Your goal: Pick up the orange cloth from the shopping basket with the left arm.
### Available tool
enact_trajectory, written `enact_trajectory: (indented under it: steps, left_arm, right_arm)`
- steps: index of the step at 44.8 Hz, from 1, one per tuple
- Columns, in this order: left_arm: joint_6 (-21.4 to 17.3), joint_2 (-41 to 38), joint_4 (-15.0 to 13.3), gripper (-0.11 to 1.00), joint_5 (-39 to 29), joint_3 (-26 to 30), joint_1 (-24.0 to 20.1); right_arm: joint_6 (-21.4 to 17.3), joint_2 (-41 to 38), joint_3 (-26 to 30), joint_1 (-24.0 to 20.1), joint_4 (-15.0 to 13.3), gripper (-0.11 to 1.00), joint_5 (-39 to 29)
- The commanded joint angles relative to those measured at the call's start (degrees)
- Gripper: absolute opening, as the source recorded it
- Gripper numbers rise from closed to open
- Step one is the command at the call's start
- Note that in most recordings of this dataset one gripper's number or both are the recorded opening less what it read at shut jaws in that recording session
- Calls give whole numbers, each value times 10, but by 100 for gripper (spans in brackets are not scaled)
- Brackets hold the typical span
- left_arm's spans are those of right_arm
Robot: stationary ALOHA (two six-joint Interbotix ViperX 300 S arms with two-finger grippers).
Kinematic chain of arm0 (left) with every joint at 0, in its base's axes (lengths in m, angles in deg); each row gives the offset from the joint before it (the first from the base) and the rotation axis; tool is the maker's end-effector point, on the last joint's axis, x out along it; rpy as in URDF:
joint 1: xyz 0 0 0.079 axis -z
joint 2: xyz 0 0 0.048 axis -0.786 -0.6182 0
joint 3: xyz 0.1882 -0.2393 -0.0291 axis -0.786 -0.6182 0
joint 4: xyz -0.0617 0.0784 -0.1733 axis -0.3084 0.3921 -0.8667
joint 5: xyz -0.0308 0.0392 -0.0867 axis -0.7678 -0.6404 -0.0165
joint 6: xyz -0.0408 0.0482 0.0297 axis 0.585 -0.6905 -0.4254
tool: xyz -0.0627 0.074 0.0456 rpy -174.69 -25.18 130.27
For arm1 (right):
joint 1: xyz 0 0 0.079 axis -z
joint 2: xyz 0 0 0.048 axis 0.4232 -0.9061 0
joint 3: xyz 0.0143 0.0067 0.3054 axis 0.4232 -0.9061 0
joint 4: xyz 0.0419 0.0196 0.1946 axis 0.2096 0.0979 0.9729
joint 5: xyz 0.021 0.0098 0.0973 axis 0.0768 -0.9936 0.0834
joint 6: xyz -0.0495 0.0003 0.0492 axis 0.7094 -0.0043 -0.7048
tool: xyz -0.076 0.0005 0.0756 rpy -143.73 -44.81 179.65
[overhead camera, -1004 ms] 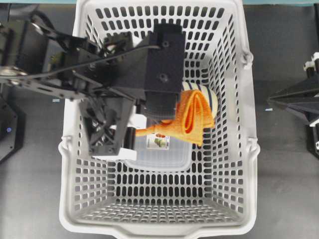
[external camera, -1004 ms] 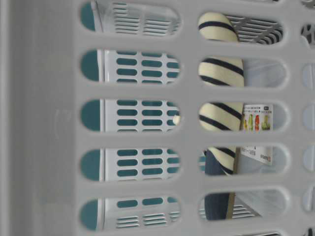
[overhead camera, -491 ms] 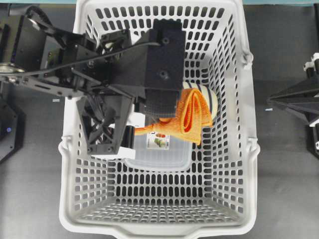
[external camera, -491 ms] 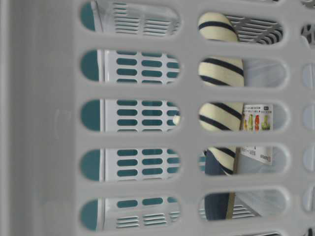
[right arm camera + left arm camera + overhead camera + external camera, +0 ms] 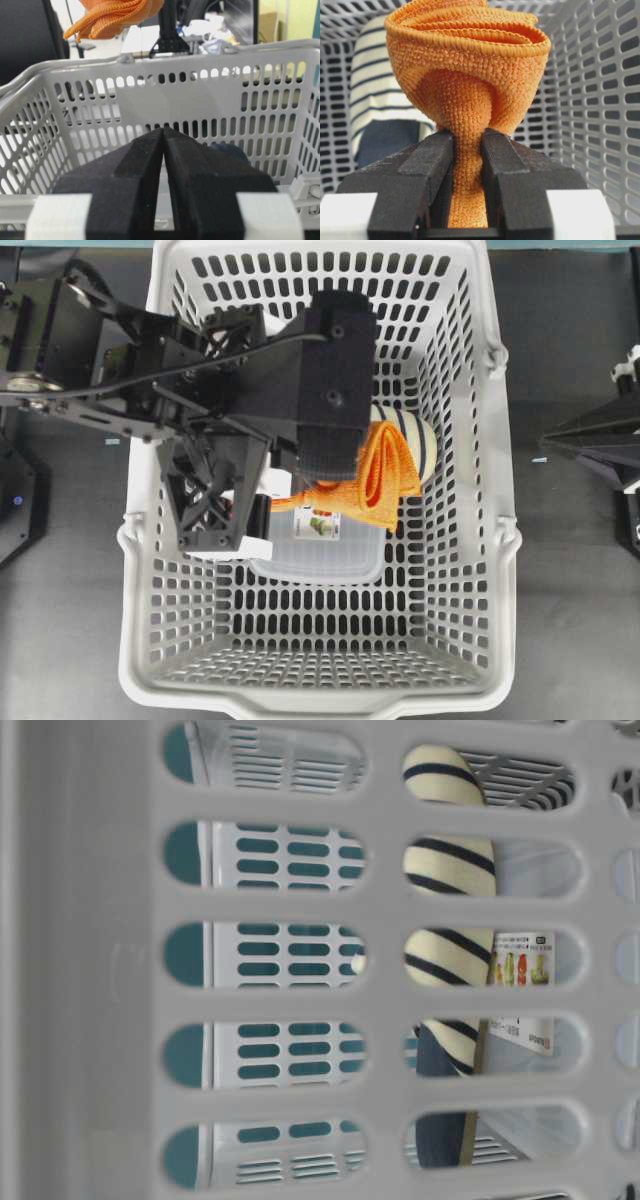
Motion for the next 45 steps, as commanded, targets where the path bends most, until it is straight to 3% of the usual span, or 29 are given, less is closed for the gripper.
enact_trajectory:
  steps: [1,45]
  left_arm:
    - [1,6,2,14,2,5,-1]
    - [2,-1,2,14,0,-1,-1]
  right_arm:
    - [-1,-4,4,-1,2,0,3]
    - [-1,5,4,-1,2,0,2]
